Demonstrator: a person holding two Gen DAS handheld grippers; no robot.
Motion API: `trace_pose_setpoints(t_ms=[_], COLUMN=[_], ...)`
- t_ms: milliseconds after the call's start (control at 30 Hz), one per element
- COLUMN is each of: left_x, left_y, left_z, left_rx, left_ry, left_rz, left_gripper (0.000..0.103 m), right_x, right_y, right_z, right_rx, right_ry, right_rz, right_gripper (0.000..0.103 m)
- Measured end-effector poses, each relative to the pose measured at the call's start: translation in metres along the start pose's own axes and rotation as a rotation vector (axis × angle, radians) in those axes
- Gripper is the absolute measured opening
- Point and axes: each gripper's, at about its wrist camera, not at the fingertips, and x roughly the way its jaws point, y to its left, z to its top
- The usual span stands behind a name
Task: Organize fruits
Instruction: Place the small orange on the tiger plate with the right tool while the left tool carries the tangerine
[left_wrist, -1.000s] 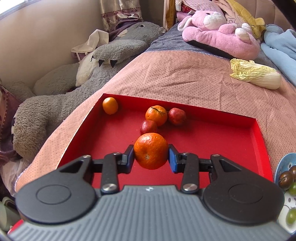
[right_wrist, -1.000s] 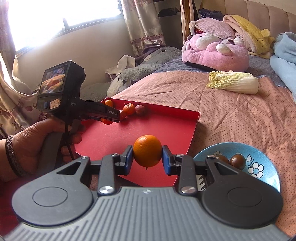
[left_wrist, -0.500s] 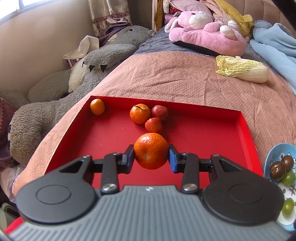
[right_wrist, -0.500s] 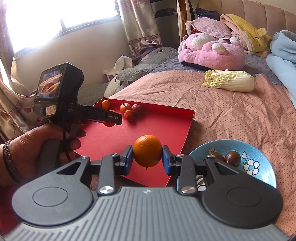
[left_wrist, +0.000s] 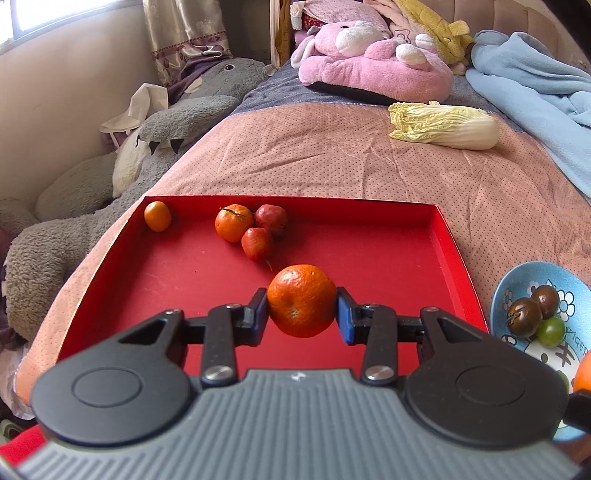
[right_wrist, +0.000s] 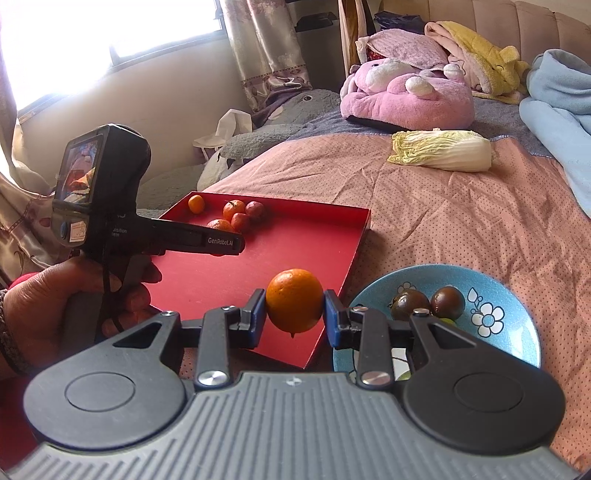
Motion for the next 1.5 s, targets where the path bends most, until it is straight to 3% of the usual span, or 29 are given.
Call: trace_pose_setpoints(t_ms=[633, 1167, 1500], left_x=[-0.014, -0.013, -0.012], left_y=[-0.042, -0.041, -0.041], left_z=[-0.024, -0.023, -0.023], left_rx=[0.102, 0.094, 0.095], left_ry=[-0.010, -0.007, -0.004], left_rz=[-0.052, -0.043, -0.046], left_gripper=[0.041, 0.041, 0.041], right_x=[-0.010, -0.008, 0.012], right_y=[-0.030, -0.085, -0.099], right_z=[-0.019, -0.039, -0.047], right_rx=[0.039, 0.111, 0.126], right_ry=[0.016, 0.049, 0.084], right_rz=[-0.056, -0.178, -0.215], right_gripper=[0.038, 0.038, 0.038])
